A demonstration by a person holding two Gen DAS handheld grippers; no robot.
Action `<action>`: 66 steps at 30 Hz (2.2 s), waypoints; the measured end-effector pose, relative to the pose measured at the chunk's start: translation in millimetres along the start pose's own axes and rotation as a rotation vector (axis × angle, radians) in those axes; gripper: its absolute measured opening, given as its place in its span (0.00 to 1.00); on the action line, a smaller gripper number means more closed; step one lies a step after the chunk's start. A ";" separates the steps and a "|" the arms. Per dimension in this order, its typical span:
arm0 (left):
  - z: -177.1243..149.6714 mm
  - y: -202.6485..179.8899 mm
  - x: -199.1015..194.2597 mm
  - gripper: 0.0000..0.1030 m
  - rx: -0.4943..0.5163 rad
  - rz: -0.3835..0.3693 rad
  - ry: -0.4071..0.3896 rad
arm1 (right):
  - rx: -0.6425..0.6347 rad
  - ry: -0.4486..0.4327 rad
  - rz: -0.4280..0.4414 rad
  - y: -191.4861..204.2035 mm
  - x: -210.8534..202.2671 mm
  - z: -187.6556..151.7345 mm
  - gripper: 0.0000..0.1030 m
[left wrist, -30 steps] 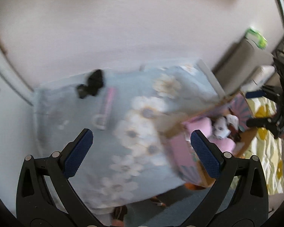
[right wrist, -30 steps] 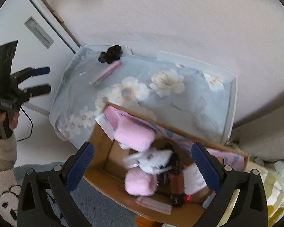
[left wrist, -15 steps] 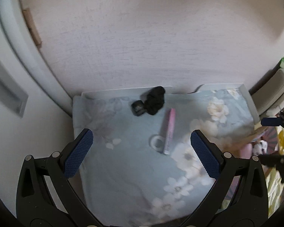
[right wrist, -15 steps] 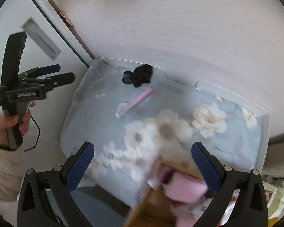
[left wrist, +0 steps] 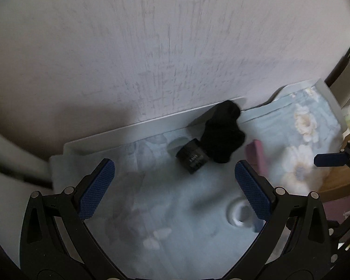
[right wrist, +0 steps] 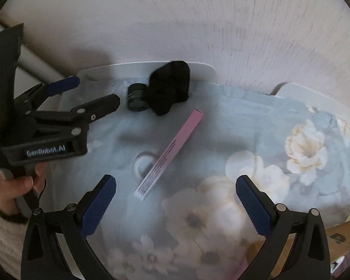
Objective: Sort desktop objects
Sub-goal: 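Move both grippers back over the tray toward the black jar and pink tube box, then grasp the black KANS jar with the left gripper while the right grasps the pink UNNY box, then carry the KANS jar and UNNY box over the cardboard box with both grippers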
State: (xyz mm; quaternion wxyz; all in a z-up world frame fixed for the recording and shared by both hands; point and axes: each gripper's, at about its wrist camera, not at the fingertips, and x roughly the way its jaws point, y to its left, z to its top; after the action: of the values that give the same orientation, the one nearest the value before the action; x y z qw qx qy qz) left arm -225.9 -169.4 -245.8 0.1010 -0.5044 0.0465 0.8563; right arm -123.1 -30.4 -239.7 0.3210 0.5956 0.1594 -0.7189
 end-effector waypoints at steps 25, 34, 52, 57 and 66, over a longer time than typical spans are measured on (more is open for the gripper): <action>-7.6 -29.2 63.1 0.45 0.193 -0.109 -0.014 | 0.064 0.021 -0.001 -16.0 47.8 11.0 0.44; -4.0 -34.3 67.9 0.41 0.174 -0.093 -0.019 | 0.055 0.019 0.013 -22.7 46.3 6.4 0.20; -12.7 -29.5 30.4 0.41 0.075 -0.061 -0.036 | 0.100 -0.014 0.060 -41.9 13.7 -6.1 0.12; -12.0 -37.9 7.1 0.41 0.070 -0.057 -0.026 | 0.086 -0.026 0.091 -40.5 -13.0 -12.9 0.12; 10.2 -87.6 -76.8 0.41 0.128 -0.013 -0.084 | 0.062 -0.066 0.111 -66.8 -86.7 -13.5 0.12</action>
State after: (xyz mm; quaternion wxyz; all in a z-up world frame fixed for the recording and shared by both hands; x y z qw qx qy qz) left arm -179.1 -91.8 -171.8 0.1405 -0.4608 0.0935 0.8713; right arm -149.1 51.1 -170.0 0.3468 0.5894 0.0930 -0.7237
